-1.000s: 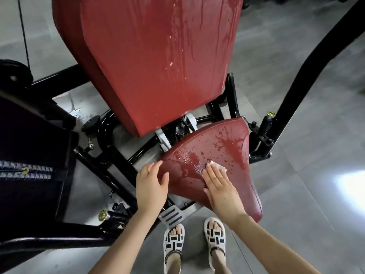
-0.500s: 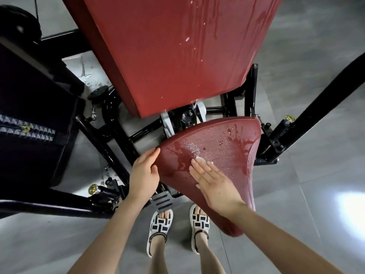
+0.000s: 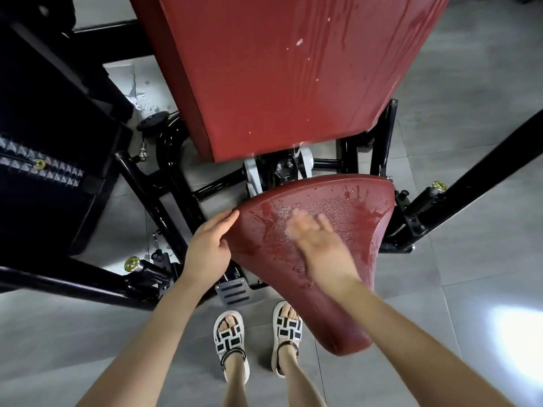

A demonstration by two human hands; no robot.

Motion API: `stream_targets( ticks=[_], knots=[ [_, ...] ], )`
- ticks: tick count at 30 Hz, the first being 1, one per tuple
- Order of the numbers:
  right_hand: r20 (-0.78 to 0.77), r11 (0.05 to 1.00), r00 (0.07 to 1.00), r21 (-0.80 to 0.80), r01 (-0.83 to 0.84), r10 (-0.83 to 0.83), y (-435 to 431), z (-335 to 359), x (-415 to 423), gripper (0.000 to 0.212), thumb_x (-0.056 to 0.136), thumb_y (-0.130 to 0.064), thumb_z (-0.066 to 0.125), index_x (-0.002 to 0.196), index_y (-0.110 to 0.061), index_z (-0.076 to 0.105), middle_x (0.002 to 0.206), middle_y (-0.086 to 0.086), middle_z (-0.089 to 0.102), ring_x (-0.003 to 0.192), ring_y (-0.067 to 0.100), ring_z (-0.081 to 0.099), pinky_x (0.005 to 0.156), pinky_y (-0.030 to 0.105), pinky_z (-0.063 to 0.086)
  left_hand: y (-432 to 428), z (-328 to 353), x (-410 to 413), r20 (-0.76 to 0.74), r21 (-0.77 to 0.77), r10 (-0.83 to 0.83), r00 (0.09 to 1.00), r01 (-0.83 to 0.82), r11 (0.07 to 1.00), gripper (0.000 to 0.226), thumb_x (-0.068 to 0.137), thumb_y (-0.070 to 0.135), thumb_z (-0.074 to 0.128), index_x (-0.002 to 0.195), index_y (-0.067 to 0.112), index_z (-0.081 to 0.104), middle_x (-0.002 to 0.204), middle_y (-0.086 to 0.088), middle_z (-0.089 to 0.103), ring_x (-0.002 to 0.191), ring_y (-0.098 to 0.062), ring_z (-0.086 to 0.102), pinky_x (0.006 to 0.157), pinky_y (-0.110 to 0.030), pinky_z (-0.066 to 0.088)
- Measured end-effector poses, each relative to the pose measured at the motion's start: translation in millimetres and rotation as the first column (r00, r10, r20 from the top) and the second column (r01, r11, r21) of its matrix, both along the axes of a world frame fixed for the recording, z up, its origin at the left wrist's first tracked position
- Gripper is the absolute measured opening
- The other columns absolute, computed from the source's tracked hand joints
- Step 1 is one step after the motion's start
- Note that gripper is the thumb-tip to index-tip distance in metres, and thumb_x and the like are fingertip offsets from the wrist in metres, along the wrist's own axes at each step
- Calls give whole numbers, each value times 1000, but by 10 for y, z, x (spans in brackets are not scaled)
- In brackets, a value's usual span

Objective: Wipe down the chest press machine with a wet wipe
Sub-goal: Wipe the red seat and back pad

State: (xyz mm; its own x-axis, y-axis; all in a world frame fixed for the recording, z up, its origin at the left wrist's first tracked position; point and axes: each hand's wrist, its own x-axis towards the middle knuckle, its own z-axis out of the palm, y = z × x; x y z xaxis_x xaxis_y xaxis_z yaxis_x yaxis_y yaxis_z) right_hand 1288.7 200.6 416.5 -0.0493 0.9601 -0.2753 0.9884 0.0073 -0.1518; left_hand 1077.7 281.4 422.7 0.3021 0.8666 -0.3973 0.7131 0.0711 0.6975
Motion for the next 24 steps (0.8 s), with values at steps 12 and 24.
stream_targets(
  ticks=[12, 24],
  knots=[
    [89, 992, 988, 29, -126, 123, -20, 24, -61, 46, 98, -27, 34, 143, -19, 36, 150, 5, 33, 140, 23, 29, 116, 49, 20, -99, -46, -108, 182, -227, 393, 901, -351, 908, 51, 91, -11, 44, 132, 18, 51, 128, 7, 48, 114, -12, 49, 76, 6, 32],
    [116, 929, 921, -55, -367, 371, 14, -44, -599, 77, 77, -14, 63, 145, -20, 29, 154, 2, 24, 144, 22, 20, 115, 52, 10, -133, -82, -202, 260, -301, 375, 890, -294, 907, 71, 79, -24, 34, 132, 20, 50, 129, 14, 43, 121, 3, 37, 91, 3, 29]
  ],
)
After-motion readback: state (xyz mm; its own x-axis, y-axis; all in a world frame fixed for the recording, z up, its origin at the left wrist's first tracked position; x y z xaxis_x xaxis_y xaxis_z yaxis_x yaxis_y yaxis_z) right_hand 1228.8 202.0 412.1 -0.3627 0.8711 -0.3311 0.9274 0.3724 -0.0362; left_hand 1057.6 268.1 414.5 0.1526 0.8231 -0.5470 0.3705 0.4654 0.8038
